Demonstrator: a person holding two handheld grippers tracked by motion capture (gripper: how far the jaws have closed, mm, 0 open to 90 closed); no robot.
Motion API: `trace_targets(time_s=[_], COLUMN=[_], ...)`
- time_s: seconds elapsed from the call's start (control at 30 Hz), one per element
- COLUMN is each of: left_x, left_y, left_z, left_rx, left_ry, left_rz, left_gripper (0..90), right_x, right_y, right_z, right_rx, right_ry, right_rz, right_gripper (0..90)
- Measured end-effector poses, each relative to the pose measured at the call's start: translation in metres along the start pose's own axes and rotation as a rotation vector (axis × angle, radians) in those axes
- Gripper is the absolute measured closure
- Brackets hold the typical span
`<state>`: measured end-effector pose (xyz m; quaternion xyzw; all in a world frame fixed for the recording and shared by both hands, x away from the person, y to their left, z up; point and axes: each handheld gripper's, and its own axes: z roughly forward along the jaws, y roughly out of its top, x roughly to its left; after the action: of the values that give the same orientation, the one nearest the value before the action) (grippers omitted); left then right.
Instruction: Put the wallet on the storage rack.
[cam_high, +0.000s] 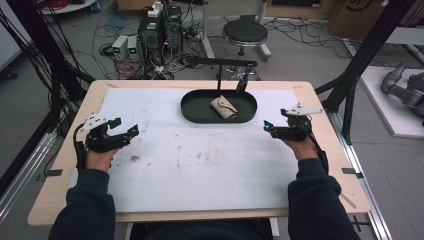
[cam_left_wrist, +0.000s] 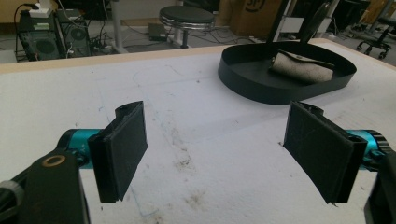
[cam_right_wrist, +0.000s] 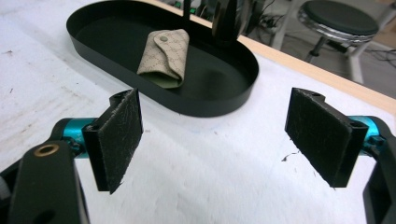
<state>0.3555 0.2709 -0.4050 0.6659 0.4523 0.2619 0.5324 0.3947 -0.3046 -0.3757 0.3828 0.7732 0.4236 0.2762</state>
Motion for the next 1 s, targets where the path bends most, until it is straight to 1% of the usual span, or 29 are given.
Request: trace_targets(time_s=[0.07, 0.13, 0.2, 0.3, 0.37, 0.43, 0.47, 0.6, 0.7, 0.83, 0.9, 1.0], left_x=[0.000, -0.001, -0.002, -0.005, -0.007, -0.009, -0.009, -0.014, -0.016, -0.018, -0.018, -0.018], left_y=[0.001, 0.001, 0.001, 0.002, 0.002, 0.003, 0.003, 0.003, 0.003, 0.003, 0.003, 0.002], left_z=[0.001, 0.001, 0.001, 0.000, -0.001, -0.001, 0.000, -0.001, -0.001, 0.000, 0.001, 0.001], left_rx=[-0.003, -0.005, 0.001, -0.007, -0.013, -0.016, -0.015, -0.029, -0.030, -0.029, -0.030, -0.027], left_ry=[0.001, 0.004, 0.002, -0.005, -0.007, -0.012, -0.015, -0.030, -0.035, -0.040, -0.040, -0.036], left_rz=[0.005, 0.011, 0.014, 0.027, 0.035, 0.044, 0.050, 0.055, 0.065, 0.067, 0.061, 0.060], left_gripper=[21.1, 21.2, 21.1, 21.1, 21.1, 21.1, 21.1, 21.2, 21.1, 21.2, 21.2, 21.1], right_x=[0.000, -0.001, -0.004, -0.007, -0.008, -0.008, -0.008, -0.006, -0.005, -0.005, -0.005, -0.006], right_y=[-0.010, -0.019, -0.027, -0.035, -0.036, -0.036, -0.035, -0.035, -0.035, -0.035, -0.035, -0.036], right_z=[-0.008, -0.015, -0.020, -0.025, -0.028, -0.029, -0.030, -0.034, -0.038, -0.040, -0.041, -0.040], right_rx=[-0.012, -0.008, -0.016, -0.015, -0.014, -0.016, -0.018, -0.019, -0.019, -0.025, -0.031, -0.026], right_ry=[0.003, 0.012, 0.008, -0.001, -0.013, -0.029, -0.029, -0.041, -0.050, -0.051, -0.049, -0.053], right_rz=[0.021, 0.025, 0.037, 0.054, 0.051, 0.038, 0.044, 0.039, 0.031, 0.034, 0.036, 0.038], right_gripper=[19.5, 19.5, 19.5, 19.5, 19.5, 19.5, 19.5, 19.5, 19.5, 19.5, 19.5, 19.5])
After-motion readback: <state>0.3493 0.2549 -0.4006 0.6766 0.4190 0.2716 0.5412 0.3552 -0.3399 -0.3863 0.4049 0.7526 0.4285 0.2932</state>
